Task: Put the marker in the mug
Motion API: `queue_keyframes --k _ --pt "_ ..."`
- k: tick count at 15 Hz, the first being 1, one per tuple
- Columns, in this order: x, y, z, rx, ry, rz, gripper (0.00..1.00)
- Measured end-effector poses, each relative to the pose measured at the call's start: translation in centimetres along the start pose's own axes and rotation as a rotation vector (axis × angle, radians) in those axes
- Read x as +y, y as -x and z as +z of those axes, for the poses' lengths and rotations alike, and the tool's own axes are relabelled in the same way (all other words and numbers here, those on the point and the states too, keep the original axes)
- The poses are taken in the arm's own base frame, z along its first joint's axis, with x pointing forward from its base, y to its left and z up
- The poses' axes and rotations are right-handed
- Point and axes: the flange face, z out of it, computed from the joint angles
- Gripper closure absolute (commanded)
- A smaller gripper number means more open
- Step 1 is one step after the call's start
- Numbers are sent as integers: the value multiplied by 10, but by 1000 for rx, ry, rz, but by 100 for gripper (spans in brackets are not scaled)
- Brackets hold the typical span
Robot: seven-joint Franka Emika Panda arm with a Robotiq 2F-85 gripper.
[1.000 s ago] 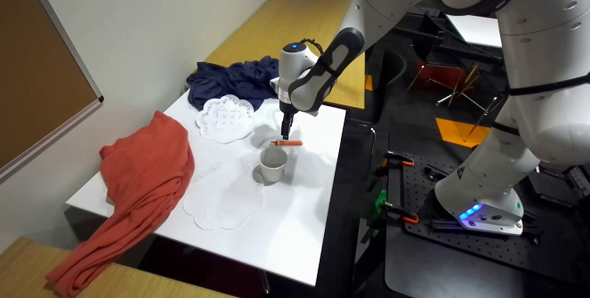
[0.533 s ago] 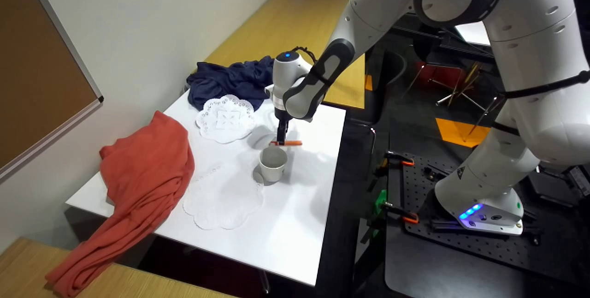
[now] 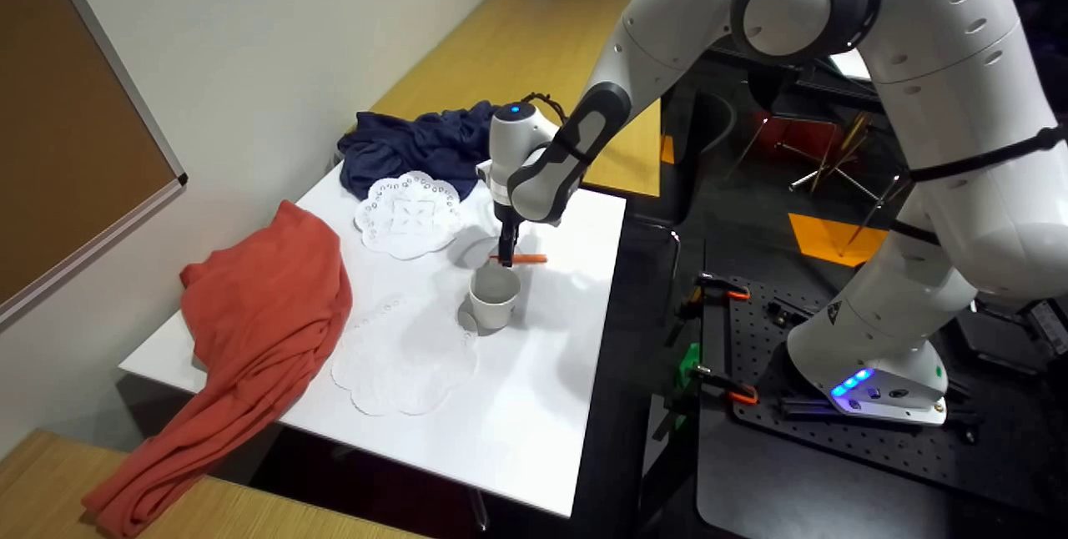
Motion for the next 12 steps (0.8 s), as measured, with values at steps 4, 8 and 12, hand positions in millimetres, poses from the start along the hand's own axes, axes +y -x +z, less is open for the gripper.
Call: queue_keyframes --k 4,8,12 --pt "2 -2 7 -2 0 1 65" --pt "-1 -8 4 2 -6 -4 95" --pt "0 -11 1 8 -6 -3 95"
